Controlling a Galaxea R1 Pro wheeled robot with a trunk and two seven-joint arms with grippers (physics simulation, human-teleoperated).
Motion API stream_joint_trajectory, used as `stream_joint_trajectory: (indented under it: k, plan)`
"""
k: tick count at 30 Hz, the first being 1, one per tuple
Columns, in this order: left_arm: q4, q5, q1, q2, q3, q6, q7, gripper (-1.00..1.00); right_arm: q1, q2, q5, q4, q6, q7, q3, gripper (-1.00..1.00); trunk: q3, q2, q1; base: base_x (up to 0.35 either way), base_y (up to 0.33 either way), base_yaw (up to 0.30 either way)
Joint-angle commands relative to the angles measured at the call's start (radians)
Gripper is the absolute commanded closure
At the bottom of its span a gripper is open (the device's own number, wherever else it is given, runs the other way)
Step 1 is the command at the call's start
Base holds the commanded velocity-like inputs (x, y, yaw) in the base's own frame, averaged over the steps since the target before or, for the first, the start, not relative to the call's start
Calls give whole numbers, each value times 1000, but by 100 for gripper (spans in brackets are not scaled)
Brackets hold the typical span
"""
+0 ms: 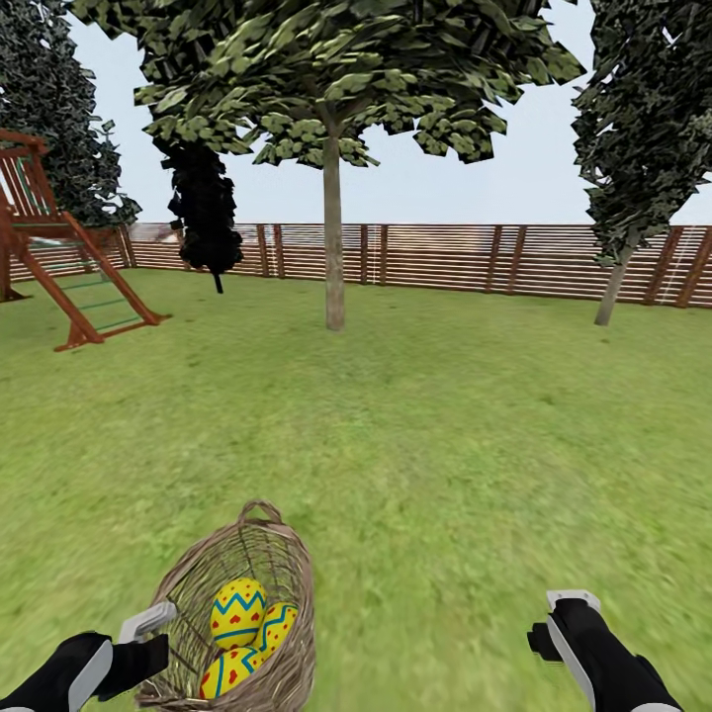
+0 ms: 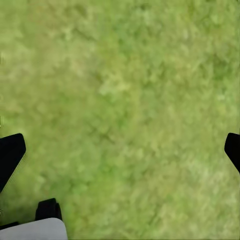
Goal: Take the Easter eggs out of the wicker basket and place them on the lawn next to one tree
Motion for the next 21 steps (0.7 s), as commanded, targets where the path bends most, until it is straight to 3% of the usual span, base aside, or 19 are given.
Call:
stream_joint_trajectory:
  k: [1, 21]
  plan:
    - [-2, 9, -1, -1, 9, 8, -3, 100, -1, 0, -3, -1, 4, -4, 0, -100, -1, -1, 1, 329, 0, 0]
    - [-2, 9, -1, -1, 9, 8, -3, 100, -1, 0, -3, -1, 4, -4, 0, -100, -1, -1, 1, 329, 0, 0]
